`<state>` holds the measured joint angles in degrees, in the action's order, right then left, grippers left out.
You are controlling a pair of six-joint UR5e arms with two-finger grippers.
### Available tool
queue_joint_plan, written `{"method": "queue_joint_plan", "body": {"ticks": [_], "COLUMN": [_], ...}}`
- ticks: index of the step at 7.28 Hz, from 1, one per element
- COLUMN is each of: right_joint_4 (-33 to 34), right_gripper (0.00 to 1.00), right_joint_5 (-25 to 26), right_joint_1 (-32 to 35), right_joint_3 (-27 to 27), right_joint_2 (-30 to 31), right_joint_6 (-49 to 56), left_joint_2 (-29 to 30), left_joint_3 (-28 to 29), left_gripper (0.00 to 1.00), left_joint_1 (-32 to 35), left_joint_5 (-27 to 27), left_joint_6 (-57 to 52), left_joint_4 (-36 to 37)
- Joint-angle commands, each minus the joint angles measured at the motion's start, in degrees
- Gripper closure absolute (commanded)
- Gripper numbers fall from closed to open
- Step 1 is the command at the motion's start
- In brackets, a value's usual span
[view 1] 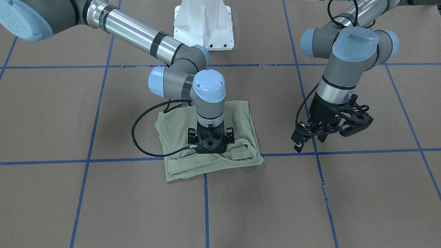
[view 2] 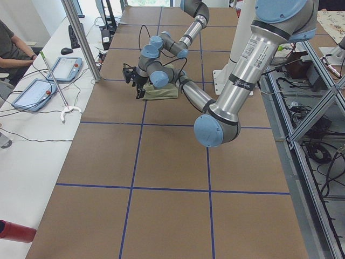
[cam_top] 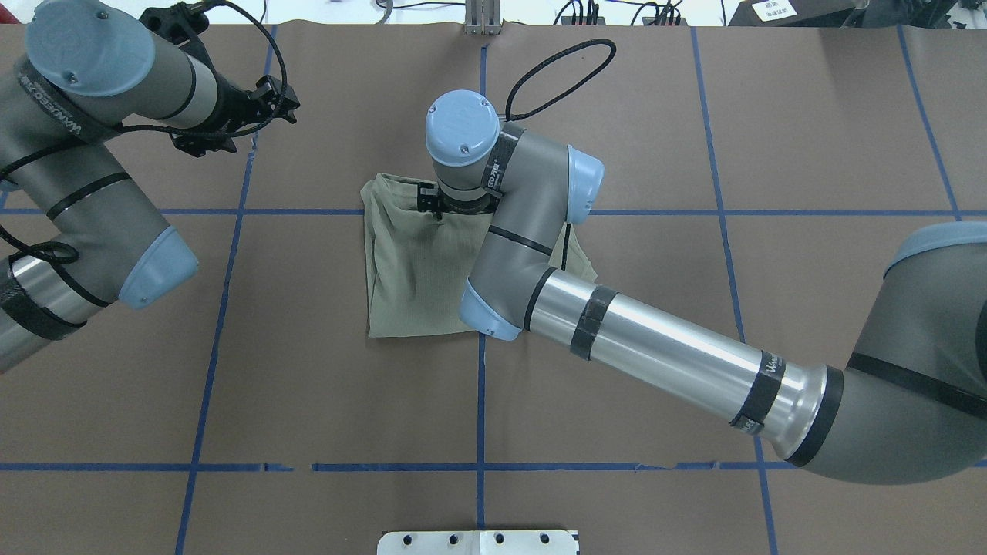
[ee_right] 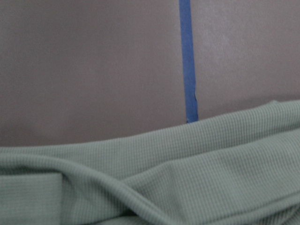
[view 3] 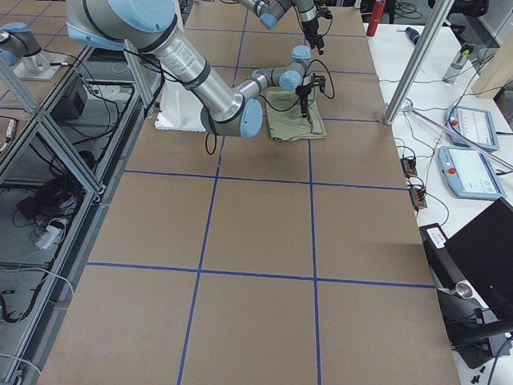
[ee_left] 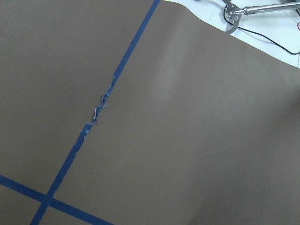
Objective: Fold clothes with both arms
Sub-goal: 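Release and raise the left gripper while the right gripper presses the fold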
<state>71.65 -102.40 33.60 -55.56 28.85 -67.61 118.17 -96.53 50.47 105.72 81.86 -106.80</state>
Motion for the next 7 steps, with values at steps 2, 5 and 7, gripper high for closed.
{"method": "queue_joint_plan", "body": {"ticks": [2,5,7], "right_joint_4": [-10.5,-10.3,-4.5], "right_gripper": [0.00,0.00,0.00], "right_joint_5": [3.3,3.0,-2.9], "right_joint_1": [3.6,5.4,9.4], "right_joint_3": [12.4,12.2,3.9], "right_joint_2": [-6.2,-7.0,-2.0], "right_joint_6": [2.0,3.2,6.7], "left_joint_2": [0.0,-0.2,-1.6], "left_joint_3": [-1.1,-1.0,-1.3], "left_gripper": [0.00,0.00,0.00], "left_joint_1": [0.9,0.9,1.7], "left_joint_5": [0.4,0.4,3.0], "left_joint_6": [-0.3,-0.3,-7.1], "left_joint_4": [0.5,0.3,-0.4]}}
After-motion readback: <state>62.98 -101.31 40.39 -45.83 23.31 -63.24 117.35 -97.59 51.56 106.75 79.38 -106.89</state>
